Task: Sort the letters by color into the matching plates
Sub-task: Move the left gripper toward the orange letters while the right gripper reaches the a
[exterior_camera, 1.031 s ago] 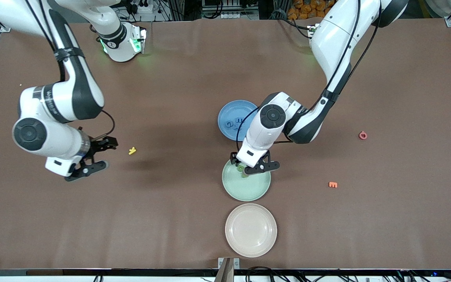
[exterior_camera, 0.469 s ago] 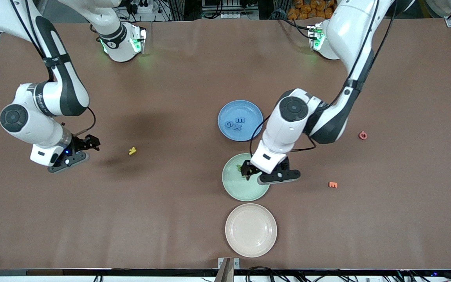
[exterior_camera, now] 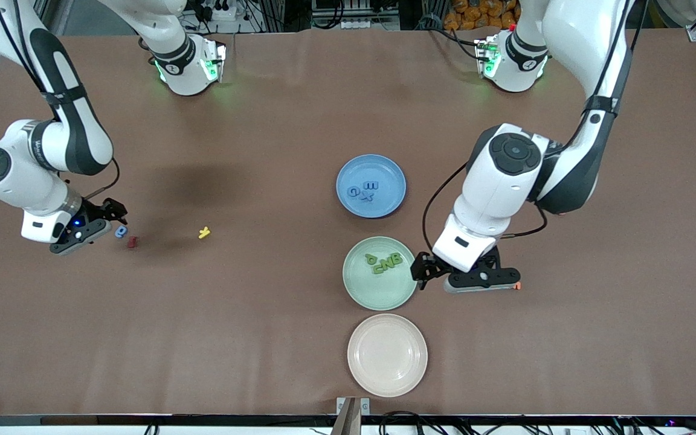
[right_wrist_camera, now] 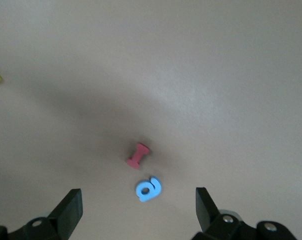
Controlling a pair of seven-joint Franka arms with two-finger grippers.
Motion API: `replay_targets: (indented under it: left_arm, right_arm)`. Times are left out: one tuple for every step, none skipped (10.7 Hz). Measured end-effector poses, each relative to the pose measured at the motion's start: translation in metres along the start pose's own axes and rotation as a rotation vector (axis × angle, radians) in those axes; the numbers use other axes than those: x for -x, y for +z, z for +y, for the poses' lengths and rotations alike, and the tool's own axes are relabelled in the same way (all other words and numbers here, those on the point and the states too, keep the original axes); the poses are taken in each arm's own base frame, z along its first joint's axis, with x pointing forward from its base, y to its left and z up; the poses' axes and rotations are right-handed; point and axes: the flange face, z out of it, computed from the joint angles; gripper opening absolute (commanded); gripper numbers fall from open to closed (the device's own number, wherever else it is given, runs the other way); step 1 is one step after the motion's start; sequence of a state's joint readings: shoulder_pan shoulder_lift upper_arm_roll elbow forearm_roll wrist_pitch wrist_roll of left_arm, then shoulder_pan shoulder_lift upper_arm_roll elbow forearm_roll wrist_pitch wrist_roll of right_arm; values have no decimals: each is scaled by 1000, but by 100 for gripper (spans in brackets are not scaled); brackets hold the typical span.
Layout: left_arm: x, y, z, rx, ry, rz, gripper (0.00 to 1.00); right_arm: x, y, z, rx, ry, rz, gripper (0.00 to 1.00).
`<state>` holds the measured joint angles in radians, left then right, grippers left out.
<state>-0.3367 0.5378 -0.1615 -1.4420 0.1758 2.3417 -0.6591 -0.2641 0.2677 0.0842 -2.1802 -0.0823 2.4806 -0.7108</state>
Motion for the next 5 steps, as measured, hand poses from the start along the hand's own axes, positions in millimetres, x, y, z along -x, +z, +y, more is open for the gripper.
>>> replay_targets:
  left_arm:
    - [-3, -12, -6, -22, 39, -16, 100]
    - [-4, -27, -13, -49, 83, -40, 100]
    - [-6, -46, -20, -75, 113, -61, 100]
    - [-10, -69, -30, -104, 135, -76, 100]
    - [-14, -93, -44, -128, 161, -88, 100]
  right_arm:
    - [9, 4, 6, -4, -4, -4, 100]
    - [16, 11, 11, -9, -1, -8, 100]
    - [23, 20, 15, -13, 2, -8, 100]
    - [28, 34, 19, -18, 9, -8, 100]
    - [32, 48, 21, -22, 13, -7, 100]
